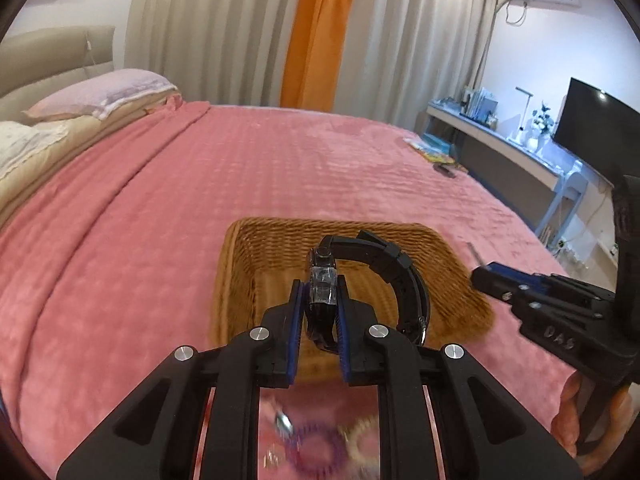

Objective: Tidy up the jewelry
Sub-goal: 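Carry the watch and silver clip into the basket and open both tools, then grasp the red cord with the left tool while the right tool grasps the clear bead bracelet, then carry the red cord and bead bracelet into the basket and release both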

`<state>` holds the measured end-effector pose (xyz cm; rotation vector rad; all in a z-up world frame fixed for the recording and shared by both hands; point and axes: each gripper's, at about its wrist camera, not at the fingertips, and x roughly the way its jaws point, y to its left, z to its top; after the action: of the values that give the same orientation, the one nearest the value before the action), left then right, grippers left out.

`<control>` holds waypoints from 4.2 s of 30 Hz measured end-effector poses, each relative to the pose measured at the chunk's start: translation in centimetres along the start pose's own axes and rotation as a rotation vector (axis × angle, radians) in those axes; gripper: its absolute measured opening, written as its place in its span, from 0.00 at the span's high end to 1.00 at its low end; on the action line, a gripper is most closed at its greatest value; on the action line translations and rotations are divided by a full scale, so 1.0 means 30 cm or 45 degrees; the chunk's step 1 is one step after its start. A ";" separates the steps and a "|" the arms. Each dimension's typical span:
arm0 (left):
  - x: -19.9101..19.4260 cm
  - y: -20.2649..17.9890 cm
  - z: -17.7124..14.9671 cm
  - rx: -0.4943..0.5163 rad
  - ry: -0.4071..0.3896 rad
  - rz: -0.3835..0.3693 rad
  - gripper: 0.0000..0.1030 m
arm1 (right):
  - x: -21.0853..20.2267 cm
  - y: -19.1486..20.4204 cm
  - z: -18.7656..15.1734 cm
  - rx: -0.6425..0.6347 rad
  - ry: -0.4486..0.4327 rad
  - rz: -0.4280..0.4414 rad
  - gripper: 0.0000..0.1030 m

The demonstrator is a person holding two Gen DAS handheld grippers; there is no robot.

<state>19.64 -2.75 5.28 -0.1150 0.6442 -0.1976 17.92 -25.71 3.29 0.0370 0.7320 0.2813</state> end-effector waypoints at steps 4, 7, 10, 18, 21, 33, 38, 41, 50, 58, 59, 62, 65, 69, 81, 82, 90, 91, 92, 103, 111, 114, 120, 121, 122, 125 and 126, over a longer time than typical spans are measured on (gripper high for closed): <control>0.172 0.032 0.011 -0.042 0.087 0.000 0.87 | 0.169 -0.025 0.023 0.031 0.106 0.000 0.80; 0.246 0.051 0.003 -0.065 0.130 -0.009 0.87 | 0.251 -0.038 0.024 0.034 0.161 -0.003 0.80; 0.287 0.062 -0.016 -0.065 0.157 0.000 0.87 | 0.304 -0.048 0.010 0.026 0.208 -0.003 0.80; 0.298 0.068 -0.027 -0.047 0.183 -0.002 0.78 | 0.357 -0.034 -0.019 0.056 0.293 0.037 0.74; 0.230 0.061 -0.013 -0.031 0.134 -0.015 0.57 | 0.311 -0.040 -0.018 0.077 0.264 0.042 0.58; -0.193 0.011 -0.119 0.023 -0.089 -0.152 0.52 | -0.084 -0.008 -0.144 0.070 0.054 0.054 0.56; -0.285 0.013 -0.236 0.028 -0.097 -0.120 0.52 | -0.179 0.032 -0.268 0.030 0.019 0.005 0.56; -0.302 0.040 -0.304 -0.014 -0.066 -0.116 0.52 | -0.178 0.037 -0.342 0.052 0.045 0.031 0.56; -0.225 0.176 -0.438 -0.154 0.094 -0.063 0.53 | -0.056 0.081 -0.509 0.022 0.137 -0.005 0.65; -0.128 0.312 -0.407 -0.316 0.199 -0.027 0.53 | -0.028 0.097 -0.543 -0.027 0.125 -0.048 0.65; -0.109 0.321 -0.394 -0.321 0.218 -0.021 0.53 | -0.032 0.099 -0.541 -0.027 0.119 -0.048 0.65; -0.038 0.345 -0.350 -0.312 0.228 0.065 0.53 | -0.034 0.100 -0.545 -0.026 0.109 -0.045 0.65; 0.029 0.359 -0.332 -0.323 0.250 0.043 0.53 | -0.017 0.109 -0.545 -0.041 0.131 -0.068 0.65; 0.076 0.335 -0.340 -0.267 0.255 0.083 0.53 | -0.002 0.124 -0.544 -0.066 0.142 -0.092 0.65; 0.089 0.267 -0.355 -0.111 0.242 0.203 0.97 | -0.011 0.132 -0.553 -0.078 0.133 -0.081 0.90; 0.083 0.266 -0.361 -0.109 0.237 0.202 0.97 | -0.013 0.131 -0.553 -0.075 0.131 -0.078 0.91; 0.015 0.197 -0.368 -0.019 0.120 0.159 0.98 | -0.061 0.129 -0.548 -0.064 0.063 -0.079 0.92; 0.004 0.184 -0.370 0.000 0.096 0.168 0.98 | -0.070 0.129 -0.547 -0.065 0.051 -0.079 0.92; 0.001 0.170 -0.370 0.018 0.084 0.181 0.98 | -0.078 0.130 -0.545 -0.066 0.047 -0.082 0.92; -0.181 0.146 -0.360 -0.057 -0.034 -0.027 0.98 | -0.215 0.162 -0.506 -0.098 -0.018 -0.084 0.92; -0.318 0.081 -0.241 -0.014 -0.135 -0.161 0.98 | -0.350 0.180 -0.355 -0.145 -0.142 -0.083 0.92; -0.352 0.038 -0.168 0.028 -0.191 -0.181 0.98 | -0.371 0.174 -0.266 -0.161 -0.192 -0.102 0.92; -0.342 -0.022 -0.034 0.074 -0.256 -0.176 0.98 | -0.331 0.147 -0.127 -0.159 -0.237 -0.144 0.92; -0.327 -0.027 -0.015 0.072 -0.258 -0.177 0.98 | -0.312 0.138 -0.100 -0.147 -0.235 -0.141 0.92; -0.312 -0.030 0.005 0.063 -0.261 -0.178 0.98 | -0.301 0.129 -0.085 -0.138 -0.235 -0.139 0.92; -0.272 -0.031 0.060 0.051 -0.285 -0.173 0.98 | -0.242 0.110 -0.028 -0.114 -0.228 -0.142 0.92; -0.256 -0.029 0.076 0.047 -0.287 -0.165 0.98 | -0.217 0.100 -0.009 -0.100 -0.220 -0.139 0.92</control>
<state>14.90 -1.82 11.72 -0.1416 0.4084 -0.3163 12.41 -24.58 7.73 -0.0526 0.5486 0.1999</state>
